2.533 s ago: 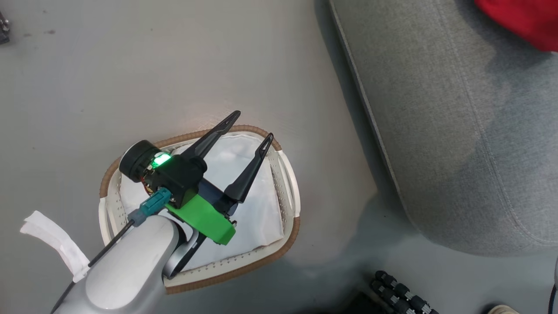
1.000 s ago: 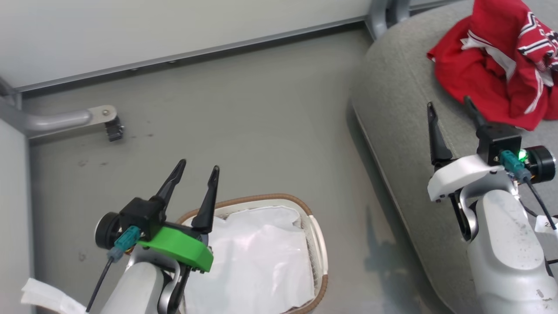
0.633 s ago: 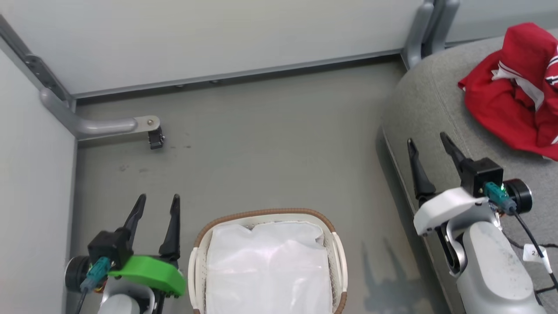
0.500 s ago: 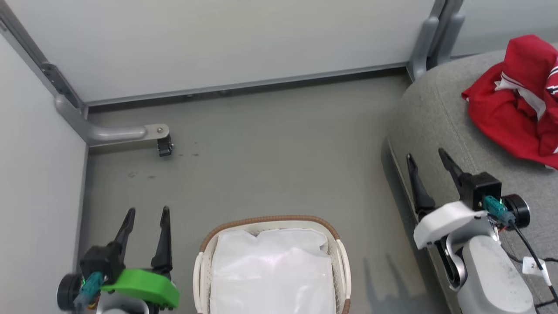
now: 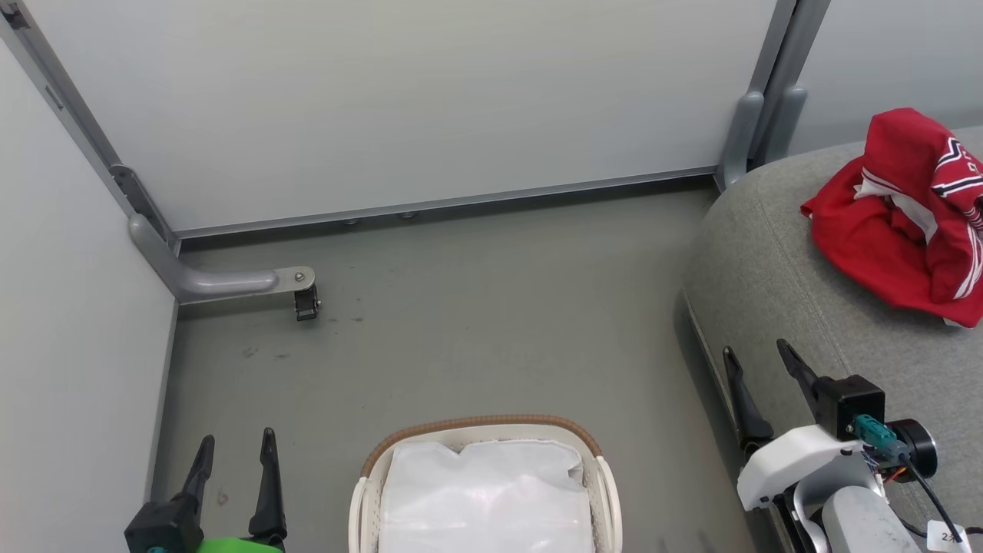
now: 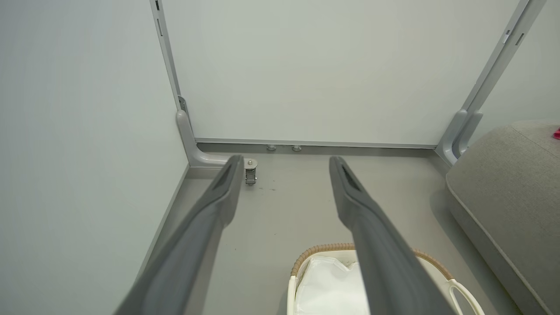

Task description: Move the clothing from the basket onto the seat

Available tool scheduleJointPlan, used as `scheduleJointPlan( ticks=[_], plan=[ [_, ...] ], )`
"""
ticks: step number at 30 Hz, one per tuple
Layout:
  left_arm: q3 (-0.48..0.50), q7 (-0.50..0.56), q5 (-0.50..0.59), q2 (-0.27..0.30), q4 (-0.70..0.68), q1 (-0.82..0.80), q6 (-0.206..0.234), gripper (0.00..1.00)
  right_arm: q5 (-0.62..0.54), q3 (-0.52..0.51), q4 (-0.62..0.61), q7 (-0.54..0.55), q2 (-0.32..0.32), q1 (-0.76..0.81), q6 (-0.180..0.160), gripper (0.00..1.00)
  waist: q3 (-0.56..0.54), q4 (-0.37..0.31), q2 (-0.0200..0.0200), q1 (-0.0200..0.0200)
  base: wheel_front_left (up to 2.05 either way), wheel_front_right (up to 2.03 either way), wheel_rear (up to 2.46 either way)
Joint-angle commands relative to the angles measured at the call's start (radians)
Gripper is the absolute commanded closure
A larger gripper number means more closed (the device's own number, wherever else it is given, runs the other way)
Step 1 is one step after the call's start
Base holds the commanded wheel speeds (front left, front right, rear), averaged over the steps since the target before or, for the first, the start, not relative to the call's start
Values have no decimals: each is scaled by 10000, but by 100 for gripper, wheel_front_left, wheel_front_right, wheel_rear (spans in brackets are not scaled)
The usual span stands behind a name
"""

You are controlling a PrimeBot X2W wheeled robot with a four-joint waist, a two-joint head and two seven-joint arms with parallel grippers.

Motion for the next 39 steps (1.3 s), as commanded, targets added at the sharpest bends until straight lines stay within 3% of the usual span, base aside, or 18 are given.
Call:
scheduleJointPlan(
  ticks=[1,10,11,15,39],
  plan=[
    [59,9,28,-31,-17,152,14,0,62,21,-22,-48,-38,193,-15,0,-53,-10,0,1,0,0,0],
    [-297,9,-776,21,122,274,14,0,137,59,21,-46,-40,355,-15,0,-117,-30,0,1,0,0,0],
    [-328,1,-724,-71,168,121,0,100,76,55,46,5,6,249,0,100,-119,-30,0,1,0,0,0],
    [-360,46,-909,-127,401,102,0,100,259,-17,332,118,68,353,0,100,-121,-25,0,1,0,0,0],
    [34,1143,-4895,-106,154,-473,3,100,4787,-284,-396,1186,36,520,-3,100,-117,67,0,1,0,0,0]
  ],
)
